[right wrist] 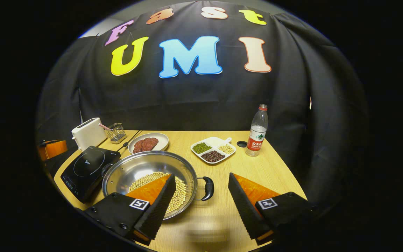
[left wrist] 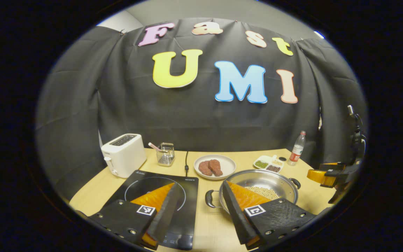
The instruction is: First push the handle of the pot to place it horizontally, then grasp the pot with both hands and set it on the induction cooktop.
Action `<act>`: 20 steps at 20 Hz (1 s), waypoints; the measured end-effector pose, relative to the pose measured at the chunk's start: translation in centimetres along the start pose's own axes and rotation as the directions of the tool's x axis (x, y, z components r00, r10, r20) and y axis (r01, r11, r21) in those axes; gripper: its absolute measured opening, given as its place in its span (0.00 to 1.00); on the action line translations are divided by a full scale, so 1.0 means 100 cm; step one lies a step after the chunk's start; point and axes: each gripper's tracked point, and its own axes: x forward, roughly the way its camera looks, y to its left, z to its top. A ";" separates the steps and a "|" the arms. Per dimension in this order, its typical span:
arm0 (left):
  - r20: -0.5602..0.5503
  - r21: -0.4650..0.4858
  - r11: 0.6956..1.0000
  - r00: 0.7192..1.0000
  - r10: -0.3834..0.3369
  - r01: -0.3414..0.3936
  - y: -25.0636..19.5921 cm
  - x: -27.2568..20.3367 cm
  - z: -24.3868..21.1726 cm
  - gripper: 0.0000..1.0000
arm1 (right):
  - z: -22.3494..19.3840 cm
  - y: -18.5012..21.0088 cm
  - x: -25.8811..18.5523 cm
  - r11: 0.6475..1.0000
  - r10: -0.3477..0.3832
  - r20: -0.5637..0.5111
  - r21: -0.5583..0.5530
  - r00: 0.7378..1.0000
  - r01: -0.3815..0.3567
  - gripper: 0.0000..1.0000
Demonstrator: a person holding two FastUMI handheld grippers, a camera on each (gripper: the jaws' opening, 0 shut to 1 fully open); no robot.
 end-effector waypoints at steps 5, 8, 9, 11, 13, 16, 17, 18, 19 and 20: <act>-0.098 -0.019 0.999 0.994 -0.047 0.045 -0.012 0.037 -0.025 0.75 | -0.006 -0.002 0.012 1.000 0.004 -0.030 -0.001 1.000 -0.004 0.93; -0.146 -0.032 0.998 0.987 -0.065 0.061 -0.017 0.058 -0.041 0.77 | -0.012 -0.004 0.021 1.000 0.007 -0.052 -0.012 0.999 -0.008 0.97; -0.164 -0.033 0.998 0.984 -0.067 0.062 -0.019 0.065 -0.048 0.80 | -0.014 -0.004 0.024 1.000 0.009 -0.058 -0.015 0.998 -0.010 0.93; -0.191 -0.029 0.997 0.979 -0.070 0.066 -0.023 0.079 -0.059 0.75 | -0.016 -0.005 0.032 1.000 0.009 -0.064 -0.023 0.998 -0.011 0.97; -0.222 -0.021 0.997 0.972 -0.074 0.071 -0.028 0.092 -0.072 0.77 | -0.021 -0.005 0.040 1.000 0.014 -0.081 -0.021 0.997 -0.015 0.96; -0.258 -0.011 0.997 0.963 -0.072 0.071 -0.032 0.109 -0.088 0.77 | -0.027 -0.005 0.052 1.000 0.019 -0.103 -0.013 0.995 -0.020 0.97; -0.266 -0.009 0.998 0.961 -0.070 0.070 -0.032 0.114 -0.091 0.77 | -0.028 -0.005 0.054 1.000 0.022 -0.107 -0.010 0.994 -0.023 0.93; -0.275 -0.007 0.998 0.959 -0.066 0.067 -0.032 0.119 -0.094 0.75 | -0.031 -0.004 0.058 1.000 0.025 -0.113 -0.009 0.993 -0.026 0.93; -0.282 -0.006 0.998 0.957 -0.064 0.065 -0.032 0.124 -0.098 0.77 | -0.033 -0.004 0.061 1.000 0.028 -0.120 -0.008 0.992 -0.029 0.97; -0.289 -0.004 0.998 0.955 -0.060 0.062 -0.031 0.128 -0.101 0.75 | -0.036 -0.004 0.064 1.000 0.029 -0.127 -0.009 0.992 -0.030 0.92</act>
